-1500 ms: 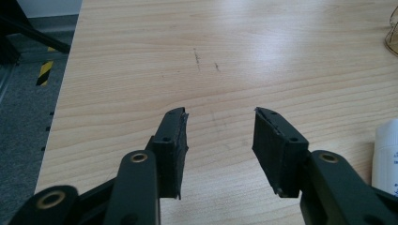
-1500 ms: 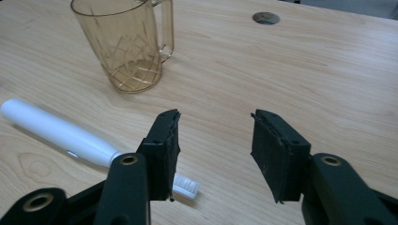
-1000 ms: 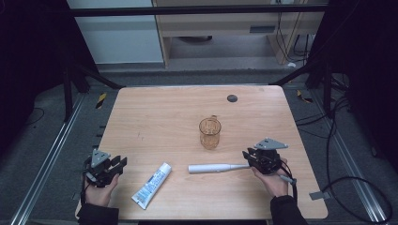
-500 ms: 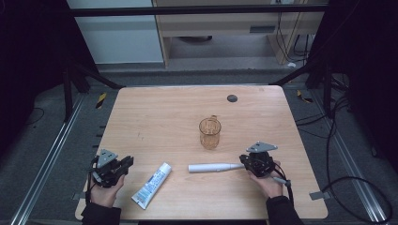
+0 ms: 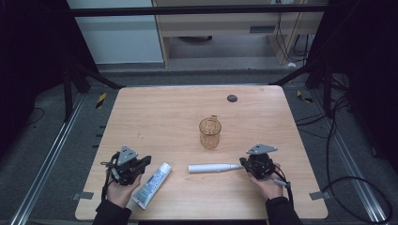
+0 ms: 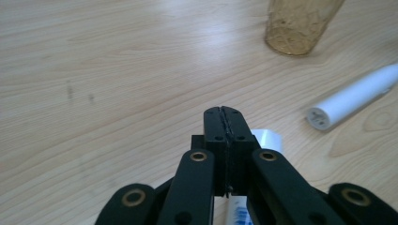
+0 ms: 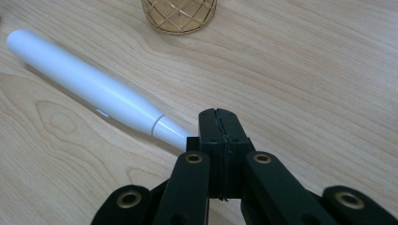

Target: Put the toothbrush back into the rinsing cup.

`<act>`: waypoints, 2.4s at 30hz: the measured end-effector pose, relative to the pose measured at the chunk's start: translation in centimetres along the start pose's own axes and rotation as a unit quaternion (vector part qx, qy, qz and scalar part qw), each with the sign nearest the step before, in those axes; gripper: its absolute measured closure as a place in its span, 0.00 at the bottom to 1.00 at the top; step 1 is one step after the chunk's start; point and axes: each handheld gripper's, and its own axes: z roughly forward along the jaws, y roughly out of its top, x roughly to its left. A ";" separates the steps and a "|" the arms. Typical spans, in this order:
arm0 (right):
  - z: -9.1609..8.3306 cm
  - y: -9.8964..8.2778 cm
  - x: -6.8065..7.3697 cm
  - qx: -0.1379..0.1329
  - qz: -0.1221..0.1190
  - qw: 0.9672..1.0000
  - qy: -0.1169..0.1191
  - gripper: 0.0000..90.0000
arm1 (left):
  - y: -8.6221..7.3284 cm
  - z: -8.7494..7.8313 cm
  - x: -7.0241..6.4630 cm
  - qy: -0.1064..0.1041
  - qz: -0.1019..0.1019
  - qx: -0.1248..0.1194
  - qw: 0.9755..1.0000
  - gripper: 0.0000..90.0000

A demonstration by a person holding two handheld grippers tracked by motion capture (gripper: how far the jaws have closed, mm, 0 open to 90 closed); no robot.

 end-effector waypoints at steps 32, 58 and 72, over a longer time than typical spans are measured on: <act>-0.7 -1.0 -0.1 0.000 0.010 1.000 0.000 1.00 | 3.0 10.1 -6.9 -0.063 0.075 0.095 0.991 0.99; -1.2 -1.2 -0.5 -0.005 0.020 1.000 -0.006 1.00 | 2.1 10.3 -9.2 -0.099 0.099 0.115 0.984 0.99; -1.0 -1.2 -0.5 -0.002 0.019 1.000 -0.006 1.00 | 1.8 10.5 -10.4 -0.116 0.105 0.122 0.980 0.99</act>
